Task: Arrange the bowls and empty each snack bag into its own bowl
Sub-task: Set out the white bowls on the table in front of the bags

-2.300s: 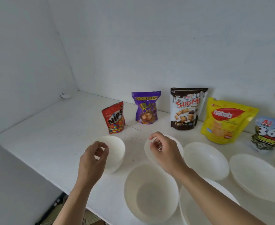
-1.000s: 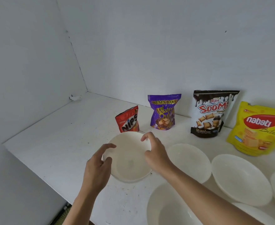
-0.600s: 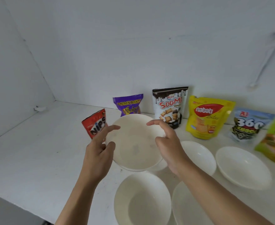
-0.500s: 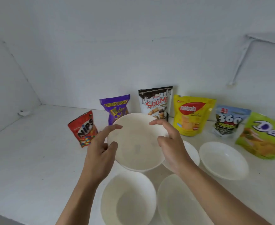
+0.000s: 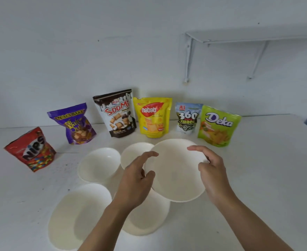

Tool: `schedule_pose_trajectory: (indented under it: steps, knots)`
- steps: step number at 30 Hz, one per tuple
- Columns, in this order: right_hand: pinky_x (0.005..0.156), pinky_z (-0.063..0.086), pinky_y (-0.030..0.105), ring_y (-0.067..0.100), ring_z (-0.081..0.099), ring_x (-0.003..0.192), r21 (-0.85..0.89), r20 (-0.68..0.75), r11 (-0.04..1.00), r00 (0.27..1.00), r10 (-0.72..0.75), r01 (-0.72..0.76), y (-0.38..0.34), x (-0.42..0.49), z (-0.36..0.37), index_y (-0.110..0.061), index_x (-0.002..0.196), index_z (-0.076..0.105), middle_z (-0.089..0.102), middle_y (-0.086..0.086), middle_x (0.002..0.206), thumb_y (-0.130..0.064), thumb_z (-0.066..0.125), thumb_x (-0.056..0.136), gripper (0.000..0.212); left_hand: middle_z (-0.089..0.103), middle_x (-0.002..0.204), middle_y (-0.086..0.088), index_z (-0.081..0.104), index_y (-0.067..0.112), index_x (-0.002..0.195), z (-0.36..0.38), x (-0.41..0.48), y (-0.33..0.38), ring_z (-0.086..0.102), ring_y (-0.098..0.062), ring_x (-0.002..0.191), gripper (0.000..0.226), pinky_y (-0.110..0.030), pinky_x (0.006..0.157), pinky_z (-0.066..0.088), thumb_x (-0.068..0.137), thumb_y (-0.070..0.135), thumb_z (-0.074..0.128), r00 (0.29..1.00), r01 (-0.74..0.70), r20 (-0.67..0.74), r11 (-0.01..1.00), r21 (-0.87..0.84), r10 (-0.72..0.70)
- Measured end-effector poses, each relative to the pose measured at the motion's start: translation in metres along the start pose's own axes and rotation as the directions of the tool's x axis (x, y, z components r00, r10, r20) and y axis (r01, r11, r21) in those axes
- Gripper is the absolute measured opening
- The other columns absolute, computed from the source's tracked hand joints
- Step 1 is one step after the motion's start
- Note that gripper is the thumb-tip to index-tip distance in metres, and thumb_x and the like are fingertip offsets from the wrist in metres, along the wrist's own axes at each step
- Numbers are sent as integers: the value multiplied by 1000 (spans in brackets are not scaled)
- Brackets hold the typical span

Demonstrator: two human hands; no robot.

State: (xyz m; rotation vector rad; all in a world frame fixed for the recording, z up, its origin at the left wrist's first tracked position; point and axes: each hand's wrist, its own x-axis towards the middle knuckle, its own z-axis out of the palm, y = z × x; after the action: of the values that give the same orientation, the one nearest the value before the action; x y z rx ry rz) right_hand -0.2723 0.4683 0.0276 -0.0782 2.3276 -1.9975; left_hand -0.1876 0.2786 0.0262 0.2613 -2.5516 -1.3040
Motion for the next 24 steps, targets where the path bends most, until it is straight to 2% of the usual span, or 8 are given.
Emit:
schedule_pose_trajectory:
  steps: [4,7,9,11,13,15,20,24]
  knots:
    - [44,27,14,9,31,45,-3,-36,999,999,40,-40,28,-4,-31,-32,92,75,45,-19,50,18,33,72,69,60,117,27,61,39,125,37,-5,-3,53,-12,95,56,-24,86,46,78,9,62,997,-75,31,990,123,72]
    - [44,29,19,13,27,48,-54,-53,995,995,86,-88,50,-6,-43,-37,90,75,42,6,69,17,34,70,71,59,125,26,61,38,128,59,-9,-10,51,-13,106,56,-34,92,42,75,21,59,997,-71,58,957,281,57]
    - [47,34,21,13,37,52,-97,-40,987,991,125,-128,63,-8,-48,-37,91,74,47,9,78,16,33,71,70,60,126,23,62,37,129,69,-12,-15,50,-13,112,53,-34,90,31,77,24,61,996,-81,67,917,390,59]
    - [59,43,26,18,55,75,-142,-24,977,987,158,-160,74,-10,-50,-34,96,73,60,14,103,15,33,73,68,61,126,21,64,35,128,76,-14,-19,49,-14,115,50,-34,86,23,78,26,61,994,-92,94,879,467,54]
    - [63,45,24,12,56,83,-173,-25,969,984,176,-178,80,-12,-52,-32,99,72,60,13,118,16,33,75,66,63,124,20,66,34,127,80,-16,-22,49,-14,116,48,-35,82,21,79,28,62,991,-100,126,846,524,39]
    - [60,45,22,7,54,78,-215,-25,959,983,182,-183,84,-13,-52,-28,99,71,59,6,117,16,34,77,62,63,123,19,67,34,125,81,-16,-22,51,-15,115,47,-36,81,21,79,29,62,990,-104,140,833,544,32]
    - [52,36,26,17,50,62,-257,-69,957,991,118,-132,83,-1,-48,-22,82,71,67,2,91,12,43,79,44,56,125,21,62,42,127,77,-12,-17,48,-10,116,42,-36,86,25,85,35,62,983,-93,183,840,535,-7]
    - [62,41,17,5,64,85,-276,-57,961,998,-1,-15,68,11,-42,-19,77,70,71,-8,87,9,52,82,34,48,115,16,62,45,120,68,-7,-17,51,0,100,30,-34,88,26,91,41,61,989,-79,146,886,457,13]
